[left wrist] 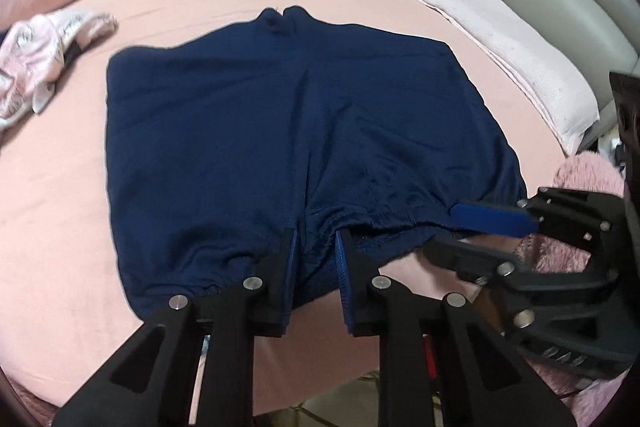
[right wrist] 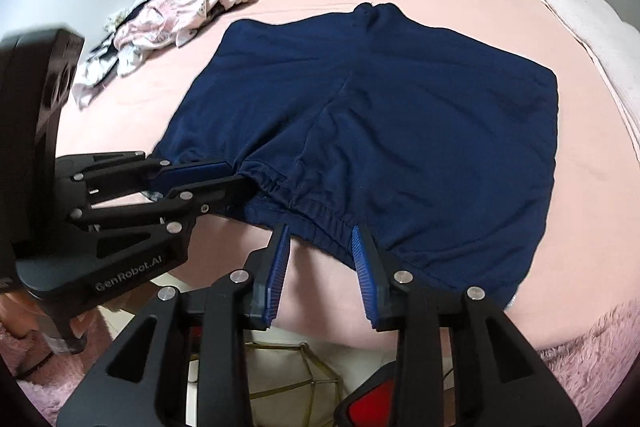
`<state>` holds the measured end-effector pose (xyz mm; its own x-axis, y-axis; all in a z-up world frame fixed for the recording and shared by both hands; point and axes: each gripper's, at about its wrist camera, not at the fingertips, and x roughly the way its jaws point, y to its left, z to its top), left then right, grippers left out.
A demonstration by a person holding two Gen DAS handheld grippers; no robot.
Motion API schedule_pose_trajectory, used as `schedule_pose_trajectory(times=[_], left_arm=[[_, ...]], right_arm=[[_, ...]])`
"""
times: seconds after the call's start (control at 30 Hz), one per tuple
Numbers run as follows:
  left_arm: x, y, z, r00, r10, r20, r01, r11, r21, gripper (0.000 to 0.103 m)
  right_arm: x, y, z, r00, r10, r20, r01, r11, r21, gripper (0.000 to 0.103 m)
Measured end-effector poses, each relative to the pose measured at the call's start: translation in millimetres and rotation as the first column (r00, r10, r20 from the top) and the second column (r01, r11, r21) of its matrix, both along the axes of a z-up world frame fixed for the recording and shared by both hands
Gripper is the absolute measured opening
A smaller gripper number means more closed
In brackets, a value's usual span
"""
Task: Fold clothes
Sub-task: 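Lay the navy pants flat on the bed holding the waistband with both grippers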
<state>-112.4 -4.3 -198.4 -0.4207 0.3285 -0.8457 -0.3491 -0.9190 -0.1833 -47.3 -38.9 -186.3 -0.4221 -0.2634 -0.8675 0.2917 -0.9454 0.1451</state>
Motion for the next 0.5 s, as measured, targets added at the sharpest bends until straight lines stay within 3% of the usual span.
schedule_pose_trajectory(times=[0.07, 0.17, 0.23, 0.37, 0.5], left_arm=[[3.5, 0.7, 1.1, 1.000, -0.008, -0.010, 0.007, 1.000, -0.005, 0.020], [10.9, 0.4, 6.7, 0.999, -0.013, -0.029, 0.014, 1.000, 0.010, 0.008], [15.0, 0.1, 10.9, 0.999, -0.017, -0.041, 0.018, 1.000, 0.020, 0.008], [21.4, -0.7, 20.6, 0.997, -0.038, -0.061, 0.040, 0.999, 0.032, 0.006], [27.9, 3.5, 13.8, 0.995, -0.094, -0.040, 0.094, 0.996, 0.007, 0.006]], right_arm=[[-0.5, -3.2, -4.6, 1.000, -0.008, 0.004, 0.008, 0.999, 0.037, 0.027], [7.2, 0.5, 6.0, 0.999, -0.028, -0.016, 0.028, 1.000, 0.014, 0.018], [10.9, 0.0, 10.5, 1.000, -0.024, -0.020, 0.024, 1.000, 0.003, 0.017], [17.4, 7.6, 17.9, 1.000, -0.020, -0.012, 0.019, 0.998, -0.055, 0.017], [13.9, 27.2, 20.6, 0.999, -0.052, -0.001, 0.052, 0.989, -0.139, 0.032]])
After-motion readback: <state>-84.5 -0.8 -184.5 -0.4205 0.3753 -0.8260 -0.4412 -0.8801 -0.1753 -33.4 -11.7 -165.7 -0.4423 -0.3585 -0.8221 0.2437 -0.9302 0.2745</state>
